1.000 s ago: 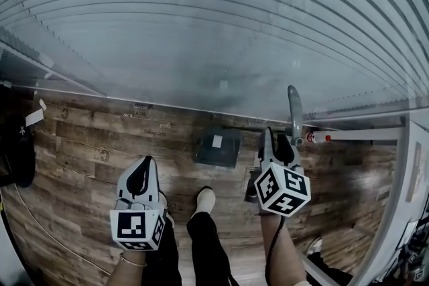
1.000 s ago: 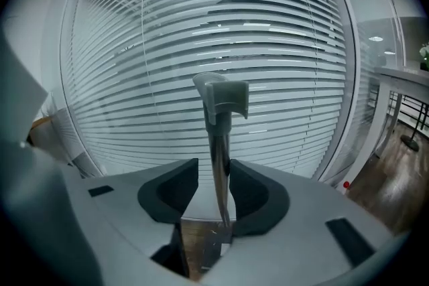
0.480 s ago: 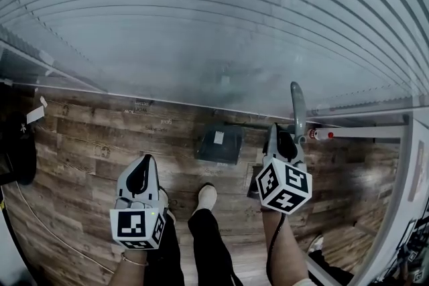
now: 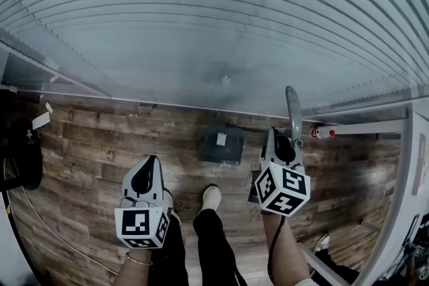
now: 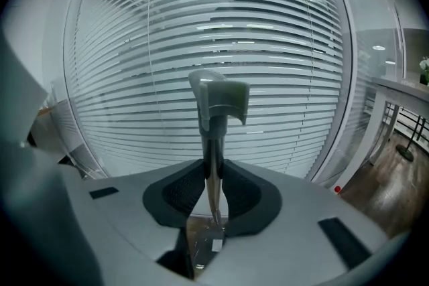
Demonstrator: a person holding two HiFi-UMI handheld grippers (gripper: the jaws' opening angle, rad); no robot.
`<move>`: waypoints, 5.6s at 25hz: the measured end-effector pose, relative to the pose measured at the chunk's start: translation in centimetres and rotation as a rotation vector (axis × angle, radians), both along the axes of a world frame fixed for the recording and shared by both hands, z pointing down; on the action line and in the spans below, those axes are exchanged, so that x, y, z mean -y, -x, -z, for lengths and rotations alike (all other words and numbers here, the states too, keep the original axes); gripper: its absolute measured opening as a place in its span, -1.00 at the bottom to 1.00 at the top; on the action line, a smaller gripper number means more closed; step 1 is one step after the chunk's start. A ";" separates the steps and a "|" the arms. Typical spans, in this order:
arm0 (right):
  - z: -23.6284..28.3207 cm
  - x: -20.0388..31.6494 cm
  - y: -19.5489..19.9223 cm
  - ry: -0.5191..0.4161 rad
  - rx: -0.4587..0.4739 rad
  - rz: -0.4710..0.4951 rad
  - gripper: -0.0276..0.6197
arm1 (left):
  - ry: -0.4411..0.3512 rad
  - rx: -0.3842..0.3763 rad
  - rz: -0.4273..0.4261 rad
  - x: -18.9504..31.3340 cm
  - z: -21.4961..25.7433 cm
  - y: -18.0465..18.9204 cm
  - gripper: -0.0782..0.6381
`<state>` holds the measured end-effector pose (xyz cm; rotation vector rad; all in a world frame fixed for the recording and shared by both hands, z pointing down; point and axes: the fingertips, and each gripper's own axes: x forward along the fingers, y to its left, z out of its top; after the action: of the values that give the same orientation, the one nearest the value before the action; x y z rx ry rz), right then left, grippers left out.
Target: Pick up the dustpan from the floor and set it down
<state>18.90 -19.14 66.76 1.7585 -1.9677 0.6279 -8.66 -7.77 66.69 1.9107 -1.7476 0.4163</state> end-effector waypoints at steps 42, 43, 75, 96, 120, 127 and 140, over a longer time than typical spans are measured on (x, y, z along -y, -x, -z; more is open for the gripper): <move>42.8 -0.1 -4.0 -0.447 -0.020 0.081 -0.61 | -0.457 0.009 -0.163 11.4 40.0 -8.7 -0.73; 43.3 -0.2 -4.0 -0.453 -0.020 0.077 -0.61 | -0.462 0.010 -0.165 11.5 40.7 -8.6 -0.73; 41.5 -2.0 5.4 -0.425 0.054 0.287 -0.61 | -0.455 0.089 0.009 6.6 39.3 -2.1 -0.73; 41.7 -4.6 19.6 -0.458 -0.007 0.168 -0.61 | -0.469 0.044 -0.116 5.3 38.6 12.5 -0.73; 40.6 -5.7 23.8 -0.426 0.016 0.160 -0.61 | -0.400 -0.014 -0.087 3.6 35.6 15.3 -0.73; 38.8 -5.2 24.9 -0.401 0.041 0.199 -0.61 | -0.375 -0.001 -0.068 4.1 34.3 15.8 -0.73; 29.7 -4.6 27.0 -0.312 0.018 0.217 -0.61 | -0.302 0.023 -0.039 4.8 27.6 17.6 -0.73</move>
<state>-8.08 -14.59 37.03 1.6765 -2.3293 0.2762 -26.25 -12.56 39.07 2.1565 -1.8775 0.1966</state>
